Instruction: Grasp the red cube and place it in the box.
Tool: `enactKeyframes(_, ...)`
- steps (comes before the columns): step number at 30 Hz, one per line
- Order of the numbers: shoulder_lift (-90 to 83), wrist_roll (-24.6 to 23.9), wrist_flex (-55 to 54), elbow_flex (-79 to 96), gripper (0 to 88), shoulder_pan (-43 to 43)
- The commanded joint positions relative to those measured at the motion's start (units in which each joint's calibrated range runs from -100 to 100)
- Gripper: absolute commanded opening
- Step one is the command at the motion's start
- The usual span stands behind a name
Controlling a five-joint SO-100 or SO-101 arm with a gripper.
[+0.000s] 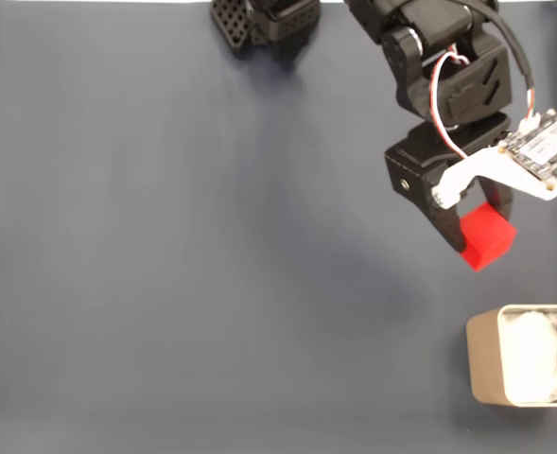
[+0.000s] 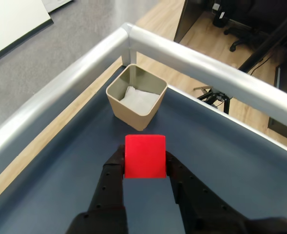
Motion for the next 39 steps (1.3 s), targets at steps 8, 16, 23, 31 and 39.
enactKeyframes(8,6.57,1.32,2.97,-17.04,1.1,0.9)
enactKeyframes(16,12.47,0.34,3.62,-23.88,0.6,1.04)
enactKeyframes(23,20.7,-1.47,3.79,-32.82,0.0,1.04)
enactKeyframes(31,26.42,-2.0,3.79,-38.48,0.0,1.04)
enactKeyframes(39,31.62,-1.12,3.79,-45.78,0.0,0.9)
